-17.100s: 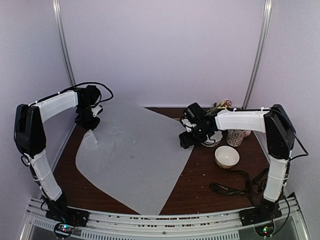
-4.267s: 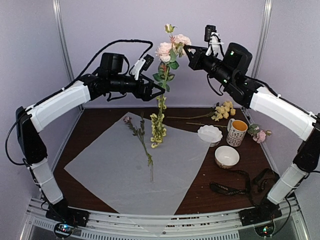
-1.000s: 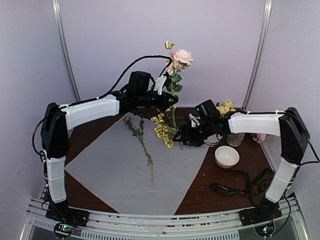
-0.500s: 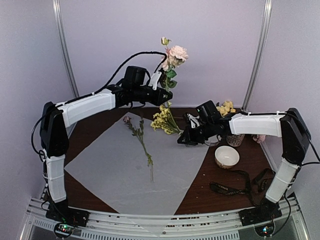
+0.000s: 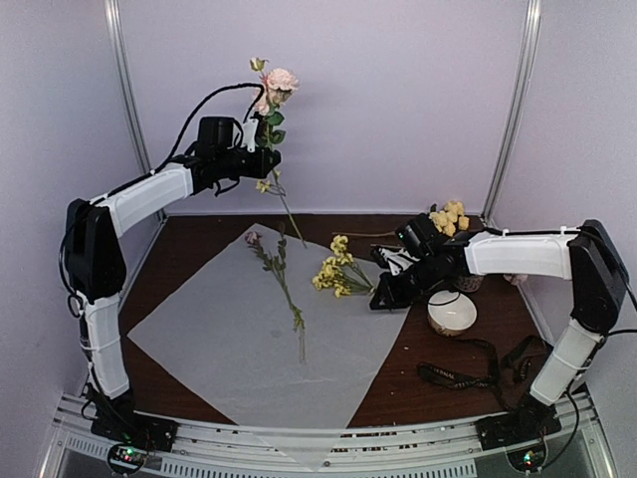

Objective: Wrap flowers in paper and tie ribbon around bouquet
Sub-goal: Place the fake flower on the flattened wrapping paper.

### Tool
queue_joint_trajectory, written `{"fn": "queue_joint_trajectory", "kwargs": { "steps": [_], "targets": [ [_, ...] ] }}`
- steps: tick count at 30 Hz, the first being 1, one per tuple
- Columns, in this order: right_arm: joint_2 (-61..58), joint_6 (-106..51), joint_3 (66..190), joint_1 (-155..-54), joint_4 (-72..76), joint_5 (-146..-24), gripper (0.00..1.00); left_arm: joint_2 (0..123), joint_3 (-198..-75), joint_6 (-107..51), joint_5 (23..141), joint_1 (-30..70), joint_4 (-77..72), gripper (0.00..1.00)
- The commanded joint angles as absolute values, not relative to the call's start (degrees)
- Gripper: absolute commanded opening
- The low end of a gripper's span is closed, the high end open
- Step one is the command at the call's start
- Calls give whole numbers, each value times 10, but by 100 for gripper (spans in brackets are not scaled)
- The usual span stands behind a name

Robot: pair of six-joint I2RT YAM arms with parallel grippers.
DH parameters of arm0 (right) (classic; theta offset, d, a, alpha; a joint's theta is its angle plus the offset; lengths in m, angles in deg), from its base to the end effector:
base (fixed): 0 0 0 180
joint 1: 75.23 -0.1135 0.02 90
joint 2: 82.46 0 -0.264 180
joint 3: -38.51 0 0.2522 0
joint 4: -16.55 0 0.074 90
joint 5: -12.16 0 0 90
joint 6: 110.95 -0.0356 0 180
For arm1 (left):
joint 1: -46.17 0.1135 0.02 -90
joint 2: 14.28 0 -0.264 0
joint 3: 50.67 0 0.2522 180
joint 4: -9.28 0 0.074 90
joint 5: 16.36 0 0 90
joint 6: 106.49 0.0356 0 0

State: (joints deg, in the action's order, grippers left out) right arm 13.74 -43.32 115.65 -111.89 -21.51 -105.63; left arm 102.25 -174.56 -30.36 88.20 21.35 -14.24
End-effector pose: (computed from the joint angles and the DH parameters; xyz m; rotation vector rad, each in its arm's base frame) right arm 0.2662 0.2188 0.2050 -0.5337 2.6663 0.9781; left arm 0.4430 -0.2147 0.3518 0.3617 1.8683 -0.6998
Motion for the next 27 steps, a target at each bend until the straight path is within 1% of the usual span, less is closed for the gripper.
{"fn": "queue_joint_trajectory", "kwargs": {
  "steps": [1,6,8,11,13,15,18,21,23,27],
  "targets": [
    [113,-396,1179,-1118,-245,-1039,0,990,-1713,-301,866,202,-111,0],
    [84,-380,1230,-1111,-258,-1035,0,954,-1738,-292,849,209,-157,0],
    [74,-379,1250,-1109,-259,-1016,0,935,-1758,-312,868,209,-197,0],
    [56,-384,1262,-1106,-250,-990,0,894,-1747,-374,912,209,-257,0],
    [42,-388,1262,-1106,-237,-972,0,874,-1722,-419,939,209,-302,0],
    [28,-389,1262,-1106,-224,-955,0,851,-1669,-458,979,209,-316,0],
    [8,-386,1256,-1106,-197,-933,0,816,-1565,-505,1020,202,-280,0],
    [-11,-382,1245,-1106,-167,-924,0,815,-1496,-525,1029,198,-264,0],
    [-18,-385,1239,-1109,-149,-927,0,832,-1471,-533,1054,197,-251,0],
    [-19,-393,1230,-1120,-120,-933,0,890,-1484,-529,1076,195,-240,0]
  ]
}}
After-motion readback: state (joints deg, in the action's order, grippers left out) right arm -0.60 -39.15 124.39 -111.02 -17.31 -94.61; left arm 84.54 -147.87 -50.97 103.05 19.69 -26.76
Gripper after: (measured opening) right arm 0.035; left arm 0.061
